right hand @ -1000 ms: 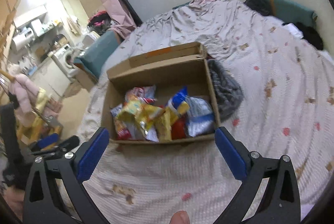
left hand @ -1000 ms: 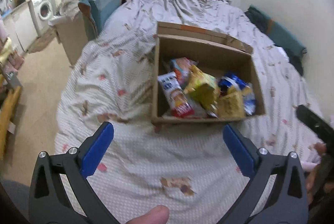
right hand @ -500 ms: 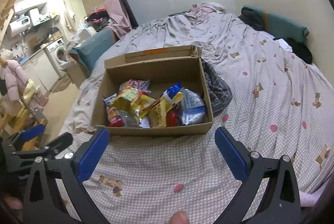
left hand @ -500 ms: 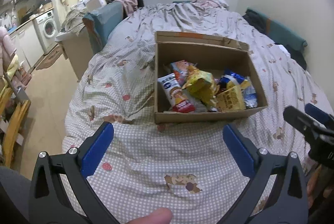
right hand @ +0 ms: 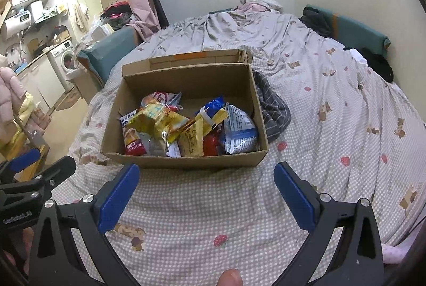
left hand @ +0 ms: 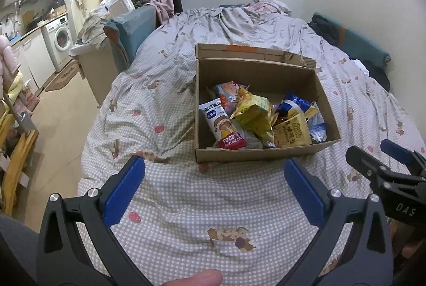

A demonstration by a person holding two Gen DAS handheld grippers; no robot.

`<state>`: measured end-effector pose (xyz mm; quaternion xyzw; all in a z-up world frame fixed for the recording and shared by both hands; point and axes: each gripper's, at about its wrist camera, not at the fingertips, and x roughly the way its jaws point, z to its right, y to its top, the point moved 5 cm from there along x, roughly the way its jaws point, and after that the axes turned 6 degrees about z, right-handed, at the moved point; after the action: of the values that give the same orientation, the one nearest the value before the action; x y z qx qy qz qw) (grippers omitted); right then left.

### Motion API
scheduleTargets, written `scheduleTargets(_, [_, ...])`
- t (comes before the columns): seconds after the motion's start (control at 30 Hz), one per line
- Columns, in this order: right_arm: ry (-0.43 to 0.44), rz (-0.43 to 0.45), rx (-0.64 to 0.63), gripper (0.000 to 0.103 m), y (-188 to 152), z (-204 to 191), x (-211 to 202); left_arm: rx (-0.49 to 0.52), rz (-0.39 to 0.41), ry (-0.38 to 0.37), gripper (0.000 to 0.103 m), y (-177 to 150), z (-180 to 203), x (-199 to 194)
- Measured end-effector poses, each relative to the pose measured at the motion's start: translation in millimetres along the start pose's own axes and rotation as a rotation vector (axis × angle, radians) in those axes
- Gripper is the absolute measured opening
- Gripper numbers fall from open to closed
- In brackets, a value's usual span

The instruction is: Organize snacks

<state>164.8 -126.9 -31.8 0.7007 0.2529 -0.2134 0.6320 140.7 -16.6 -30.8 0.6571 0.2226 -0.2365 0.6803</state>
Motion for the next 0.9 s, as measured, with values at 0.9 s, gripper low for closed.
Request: scheduleTargets(0.9, [-0.007, -0.003, -0.005, 0.103, -2.0, 2.0, 2.3, -0.014, -0.010, 0.004, 0.103, -0.1, -4.7, 1.2])
